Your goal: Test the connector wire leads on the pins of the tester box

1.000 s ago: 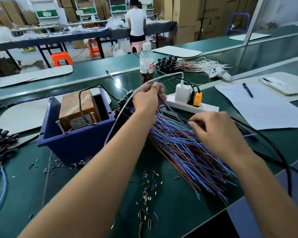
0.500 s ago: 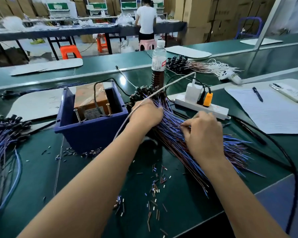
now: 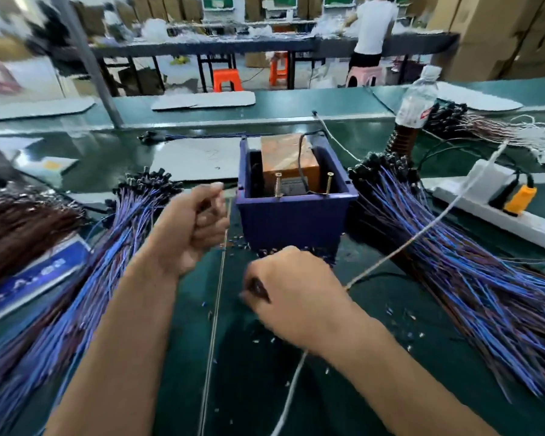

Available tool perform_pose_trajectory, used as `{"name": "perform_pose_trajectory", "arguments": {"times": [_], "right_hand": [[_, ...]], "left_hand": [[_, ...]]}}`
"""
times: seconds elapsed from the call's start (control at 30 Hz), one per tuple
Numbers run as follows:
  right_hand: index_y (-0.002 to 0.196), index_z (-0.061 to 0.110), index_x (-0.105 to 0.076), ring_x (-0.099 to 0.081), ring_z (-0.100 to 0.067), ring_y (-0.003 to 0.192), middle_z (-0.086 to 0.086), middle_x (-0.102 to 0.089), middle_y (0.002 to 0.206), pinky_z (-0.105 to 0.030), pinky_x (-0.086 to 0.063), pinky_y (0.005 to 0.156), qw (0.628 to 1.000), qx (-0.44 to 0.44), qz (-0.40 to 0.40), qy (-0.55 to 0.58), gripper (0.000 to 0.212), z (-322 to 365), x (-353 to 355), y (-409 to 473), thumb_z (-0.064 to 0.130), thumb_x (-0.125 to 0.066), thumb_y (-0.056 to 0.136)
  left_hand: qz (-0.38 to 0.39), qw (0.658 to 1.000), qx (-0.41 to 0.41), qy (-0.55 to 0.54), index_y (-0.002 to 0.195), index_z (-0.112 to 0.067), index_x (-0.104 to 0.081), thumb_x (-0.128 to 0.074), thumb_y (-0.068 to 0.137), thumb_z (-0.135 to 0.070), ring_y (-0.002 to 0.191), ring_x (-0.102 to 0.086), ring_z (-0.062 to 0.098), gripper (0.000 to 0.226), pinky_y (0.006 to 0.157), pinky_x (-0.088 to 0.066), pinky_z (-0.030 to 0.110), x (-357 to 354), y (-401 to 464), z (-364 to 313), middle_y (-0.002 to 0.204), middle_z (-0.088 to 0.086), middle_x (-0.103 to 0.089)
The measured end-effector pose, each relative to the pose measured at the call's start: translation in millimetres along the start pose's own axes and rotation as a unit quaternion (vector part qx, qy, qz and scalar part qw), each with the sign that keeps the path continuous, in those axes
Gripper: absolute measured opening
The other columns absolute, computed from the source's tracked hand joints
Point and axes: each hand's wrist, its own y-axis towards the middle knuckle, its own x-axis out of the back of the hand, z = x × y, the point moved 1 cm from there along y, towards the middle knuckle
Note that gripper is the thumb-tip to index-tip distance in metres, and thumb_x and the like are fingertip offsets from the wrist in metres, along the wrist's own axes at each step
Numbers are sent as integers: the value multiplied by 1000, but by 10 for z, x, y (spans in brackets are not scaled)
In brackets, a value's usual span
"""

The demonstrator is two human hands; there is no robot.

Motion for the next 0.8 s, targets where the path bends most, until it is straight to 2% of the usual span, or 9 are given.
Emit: {"name": "perform_pose_trajectory", "arguments": {"times": [0.03, 0.1, 0.13, 0.17, 0.27, 0.37, 0.5, 0.63, 0.8], "right_hand": [[100, 21, -72, -66, -37, 88, -9, -69, 95, -37, -52, 70, 999, 16, 31, 6, 20, 115, -96, 144, 39, -63, 96], [102, 20, -73, -66, -38, 94, -13, -70, 100, -39, -54, 76, 995, 43, 82, 32, 19, 330, -257, 444, 35, -65, 95], [102, 19, -73, -66, -37, 97, -13, -71, 103, -38, -55, 78, 991, 51, 114, 45, 19, 404, -329, 591, 35, -65, 96], [102, 18, -73, -66, -36, 98, -13, -71, 104, -36, -54, 79, 986, 55, 147, 50, 21, 454, -391, 725, 37, -65, 98], [92, 8, -67, -65, -32, 73, -14, -70, 83, -33, -54, 72, 976, 22, 210, 61, 40, 507, -524, 1012, 45, -58, 104], [73, 7, -58, -61, -22, 44, -6, -64, 51, -28, -56, 60, 969, -14, 234, 75, 59, 532, -606, 1154, 51, -44, 109], [83, 1, -60, -58, -18, 32, -6, -66, 47, -14, -34, 32, 948, -76, 271, 147, 63, 511, -627, 1204, 55, -40, 109], [86, 1, -61, -59, -18, 33, -6, -68, 51, -13, -31, 30, 946, -87, 266, 162, 63, 504, -641, 1189, 56, -40, 108], [88, 3, -64, -60, -17, 37, -12, -74, 64, -16, -36, 35, 941, -110, 257, 191, 60, 465, -654, 1132, 55, -41, 108]], "left_hand": [[-155, 977, -53, 138, 57, -18, -55, -57, 96, -23, 39, -30, 14, 39, 40, -27, 21, 150, 31, 14, 46, -3, -37], [-411, 790, -110, 441, 68, -14, -63, -61, 93, -27, 61, -48, 27, 29, 58, -37, 32, 498, 67, 66, 61, 7, -52], [-469, 708, -108, 517, 78, -12, -68, -62, 91, -28, 73, -54, 32, 21, 67, -41, 37, 651, 55, 93, 72, 13, -60], [-485, 665, -91, 561, 89, -12, -72, -64, 89, -29, 87, -58, 37, 19, 78, -42, 42, 770, 55, 112, 84, 19, -66], [-458, 614, -21, 643, 105, -17, -73, -72, 83, -34, 113, -50, 40, 28, 97, -32, 45, 990, 81, 197, 108, 30, -65], [-452, 594, -26, 665, 99, -20, -77, -77, 82, -40, 113, -47, 39, 26, 98, -37, 43, 957, 95, 247, 111, 26, -62], [-457, 588, -46, 666, 96, -21, -79, -70, 89, -36, 116, -49, 36, 19, 100, -33, 44, 964, 97, 219, 106, 19, -69], [-498, 668, -116, 540, 86, -17, -72, -61, 89, -24, 119, -45, 36, 14, 105, -27, 38, 876, 20, 136, 115, 19, -63], [-439, 748, -191, 459, 60, -18, -52, -55, 78, -28, 107, -52, 30, 21, 88, -34, 31, 705, -73, 37, 100, 8, -66]]}}
